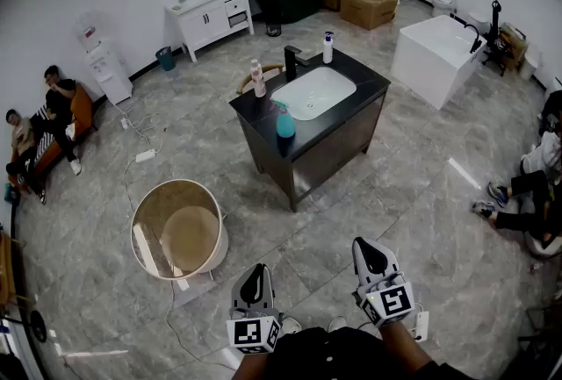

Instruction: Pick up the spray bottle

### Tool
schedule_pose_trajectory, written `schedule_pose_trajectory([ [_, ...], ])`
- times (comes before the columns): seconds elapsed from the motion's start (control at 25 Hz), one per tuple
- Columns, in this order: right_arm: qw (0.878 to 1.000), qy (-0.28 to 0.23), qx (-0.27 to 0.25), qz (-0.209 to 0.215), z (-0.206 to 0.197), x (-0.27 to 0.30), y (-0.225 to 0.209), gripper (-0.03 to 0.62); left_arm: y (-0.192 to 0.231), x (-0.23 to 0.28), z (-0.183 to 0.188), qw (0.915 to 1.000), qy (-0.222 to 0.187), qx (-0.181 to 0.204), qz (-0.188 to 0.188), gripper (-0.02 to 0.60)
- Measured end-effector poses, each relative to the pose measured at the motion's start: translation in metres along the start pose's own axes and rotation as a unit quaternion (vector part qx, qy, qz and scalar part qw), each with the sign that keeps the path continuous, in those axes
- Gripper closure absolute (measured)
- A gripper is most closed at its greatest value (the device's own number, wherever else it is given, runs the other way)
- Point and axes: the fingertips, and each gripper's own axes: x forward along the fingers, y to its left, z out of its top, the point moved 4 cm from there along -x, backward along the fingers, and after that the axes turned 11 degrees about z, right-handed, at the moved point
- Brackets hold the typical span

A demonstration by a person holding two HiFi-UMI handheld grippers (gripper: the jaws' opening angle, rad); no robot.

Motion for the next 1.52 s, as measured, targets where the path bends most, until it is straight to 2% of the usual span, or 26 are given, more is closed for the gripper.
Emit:
schedule_pose_trajectory([
  [0.32,1.000,0.000,-0.003,0.005,0.003,0.004,0.002,0.600,0.002,0.002,-0.001,1.0000,-0.001,-0.001,0.000,0.549],
  [0.56,1.000,-0.023,0.014,0.002,0.003,0.007,0.010,0.600,0.008,-0.001,-0.003,0.9999,0.006,-0.002,-0.011,0.549],
  [0.76,0.999,-0.019,0.031,-0.007,-0.013,0.016,0.018,0.599,0.025,-0.001,-0.013,0.9994,0.019,0.000,-0.030,0.549],
  [0.96,0.998,-0.001,0.056,-0.017,-0.036,0.039,0.010,0.599,0.043,0.019,-0.031,0.9986,0.044,-0.004,-0.029,0.549],
  [1.08,0.998,0.005,0.058,-0.010,-0.046,0.066,-0.006,0.599,0.049,0.046,-0.036,0.9985,0.049,-0.006,-0.024,0.549],
  [1.24,0.999,0.001,0.048,0.008,-0.050,0.118,-0.042,0.599,0.052,0.098,-0.023,0.9991,0.038,-0.005,-0.019,0.549],
  [1.52,0.998,0.004,0.019,0.053,-0.023,0.228,-0.130,0.599,0.053,0.223,0.017,0.9996,0.026,0.001,0.014,0.549],
])
